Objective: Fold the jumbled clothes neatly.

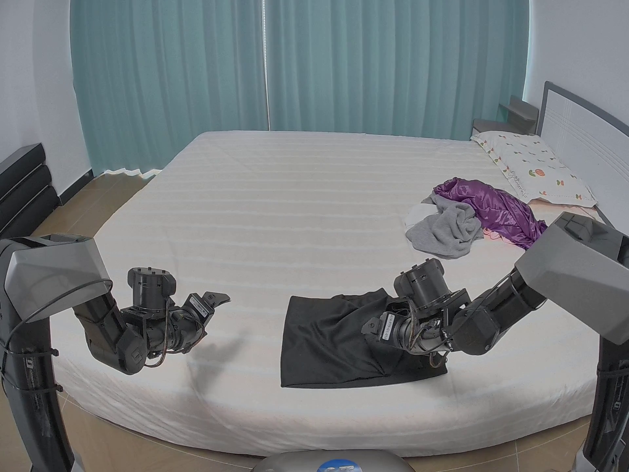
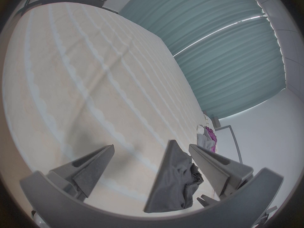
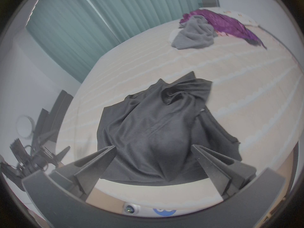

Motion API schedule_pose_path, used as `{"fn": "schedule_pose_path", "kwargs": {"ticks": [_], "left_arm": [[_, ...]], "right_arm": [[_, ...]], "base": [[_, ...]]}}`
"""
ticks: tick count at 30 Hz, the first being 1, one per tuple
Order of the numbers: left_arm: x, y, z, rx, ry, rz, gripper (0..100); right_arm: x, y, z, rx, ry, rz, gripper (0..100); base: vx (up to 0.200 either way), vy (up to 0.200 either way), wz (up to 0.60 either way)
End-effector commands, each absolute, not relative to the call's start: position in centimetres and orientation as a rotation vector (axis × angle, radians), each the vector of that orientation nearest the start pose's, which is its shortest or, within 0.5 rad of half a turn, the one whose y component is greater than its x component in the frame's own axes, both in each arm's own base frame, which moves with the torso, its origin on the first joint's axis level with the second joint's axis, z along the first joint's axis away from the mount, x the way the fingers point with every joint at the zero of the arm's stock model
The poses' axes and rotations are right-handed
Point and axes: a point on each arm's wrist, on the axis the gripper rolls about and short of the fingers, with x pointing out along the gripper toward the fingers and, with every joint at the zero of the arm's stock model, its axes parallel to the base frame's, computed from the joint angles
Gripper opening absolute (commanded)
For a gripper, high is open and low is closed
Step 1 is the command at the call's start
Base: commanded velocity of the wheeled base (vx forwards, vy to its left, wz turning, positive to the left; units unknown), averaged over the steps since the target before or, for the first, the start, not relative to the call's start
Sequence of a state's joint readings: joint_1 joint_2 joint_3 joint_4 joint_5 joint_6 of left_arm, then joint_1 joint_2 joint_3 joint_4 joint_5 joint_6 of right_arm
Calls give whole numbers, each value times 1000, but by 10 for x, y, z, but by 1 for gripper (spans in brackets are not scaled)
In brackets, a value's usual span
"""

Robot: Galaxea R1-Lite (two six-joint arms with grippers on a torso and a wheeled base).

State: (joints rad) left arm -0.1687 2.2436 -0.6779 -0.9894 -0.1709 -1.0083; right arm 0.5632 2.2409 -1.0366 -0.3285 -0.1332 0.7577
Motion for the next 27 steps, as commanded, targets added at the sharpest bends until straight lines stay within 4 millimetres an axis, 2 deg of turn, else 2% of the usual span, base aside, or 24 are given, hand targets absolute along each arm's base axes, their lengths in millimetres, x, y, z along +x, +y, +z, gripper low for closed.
{"fn": "schedule_pose_path", "kwargs": {"ticks": [1, 2, 5, 13, 16, 21, 27], "left_arm": [[344, -63, 2, -965, 698, -4, 100], [344, -63, 2, -965, 697, -5, 100], [344, -63, 1, -965, 700, -3, 100], [344, -63, 1, -962, 700, -4, 100], [344, -63, 1, -957, 701, -5, 100], [344, -63, 0, -950, 702, -7, 100], [343, -64, 0, -947, 704, -8, 100]], "right_arm": [[333, 216, 5, 301, 926, 56, 100], [334, 216, -1, 223, 925, 41, 100], [337, 217, -8, 143, 906, 20, 100], [344, 206, -30, -2, 905, -65, 100], [348, 201, -33, -34, 894, -104, 100], [353, 189, -28, -31, 892, -144, 100], [344, 175, -4, -19, 888, -163, 100]], "base": [[0, 0, 0], [0, 0, 0], [0, 0, 0], [0, 0, 0], [0, 0, 0], [0, 0, 0], [0, 0, 0]]}}
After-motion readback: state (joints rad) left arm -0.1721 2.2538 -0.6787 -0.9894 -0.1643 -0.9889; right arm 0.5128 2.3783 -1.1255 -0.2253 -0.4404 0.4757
